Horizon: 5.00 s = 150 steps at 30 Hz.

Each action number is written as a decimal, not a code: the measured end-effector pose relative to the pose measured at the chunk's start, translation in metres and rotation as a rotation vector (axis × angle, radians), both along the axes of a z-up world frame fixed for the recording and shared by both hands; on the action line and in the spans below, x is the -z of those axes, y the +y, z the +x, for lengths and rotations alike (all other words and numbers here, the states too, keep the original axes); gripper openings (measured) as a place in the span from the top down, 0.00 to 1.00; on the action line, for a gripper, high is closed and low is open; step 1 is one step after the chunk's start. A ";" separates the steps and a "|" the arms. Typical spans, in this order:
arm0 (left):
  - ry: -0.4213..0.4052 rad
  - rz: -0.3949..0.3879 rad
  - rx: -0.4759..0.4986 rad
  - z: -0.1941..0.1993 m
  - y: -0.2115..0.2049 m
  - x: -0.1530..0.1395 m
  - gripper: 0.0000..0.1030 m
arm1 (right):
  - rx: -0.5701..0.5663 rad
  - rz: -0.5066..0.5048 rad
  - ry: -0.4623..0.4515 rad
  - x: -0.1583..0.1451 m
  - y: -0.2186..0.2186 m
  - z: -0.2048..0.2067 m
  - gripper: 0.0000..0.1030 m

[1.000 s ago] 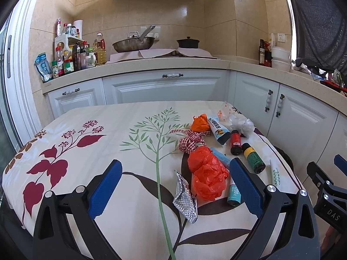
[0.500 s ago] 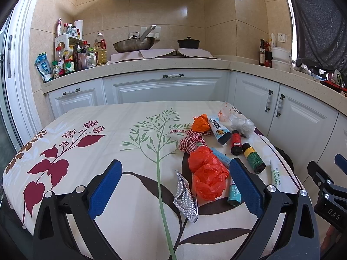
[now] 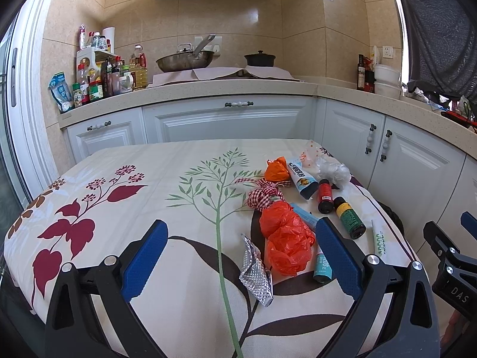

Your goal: Collect trash

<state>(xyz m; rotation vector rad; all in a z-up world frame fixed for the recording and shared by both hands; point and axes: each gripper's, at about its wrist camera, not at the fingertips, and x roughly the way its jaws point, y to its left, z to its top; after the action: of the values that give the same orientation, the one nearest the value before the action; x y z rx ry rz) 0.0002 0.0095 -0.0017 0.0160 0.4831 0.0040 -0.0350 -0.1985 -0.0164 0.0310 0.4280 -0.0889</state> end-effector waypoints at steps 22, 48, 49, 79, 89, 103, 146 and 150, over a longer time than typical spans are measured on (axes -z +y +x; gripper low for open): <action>0.016 -0.003 -0.015 0.000 0.008 0.006 0.06 | -0.010 -0.004 0.026 0.002 0.003 0.006 0.04; 0.132 0.008 -0.014 0.004 0.012 0.037 0.07 | -0.114 -0.017 0.179 0.047 0.031 0.044 0.62; 0.138 0.010 -0.012 0.006 0.011 0.040 0.07 | -0.115 -0.013 0.177 0.047 0.029 0.044 0.64; 0.138 0.020 0.067 0.005 0.005 0.047 0.74 | -0.129 0.011 0.155 0.045 0.022 0.042 0.84; 0.118 -0.006 0.038 0.003 0.018 0.037 0.74 | -0.128 0.000 0.121 0.035 0.021 0.035 0.84; 0.055 -0.030 0.090 0.015 0.003 0.003 0.74 | -0.077 -0.018 0.068 0.009 -0.003 0.036 0.84; 0.124 0.076 0.317 0.188 -0.242 -0.006 0.74 | 0.143 0.025 0.033 0.007 -0.175 0.176 0.84; 0.162 0.079 0.313 0.198 -0.254 0.005 0.74 | 0.153 0.036 0.052 0.017 -0.184 0.185 0.84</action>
<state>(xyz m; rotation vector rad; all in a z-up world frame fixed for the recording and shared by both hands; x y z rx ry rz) 0.1980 -0.2444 -0.0068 0.1707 0.6383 -0.2870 0.1497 -0.3825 -0.0338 0.0967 0.4789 -0.2331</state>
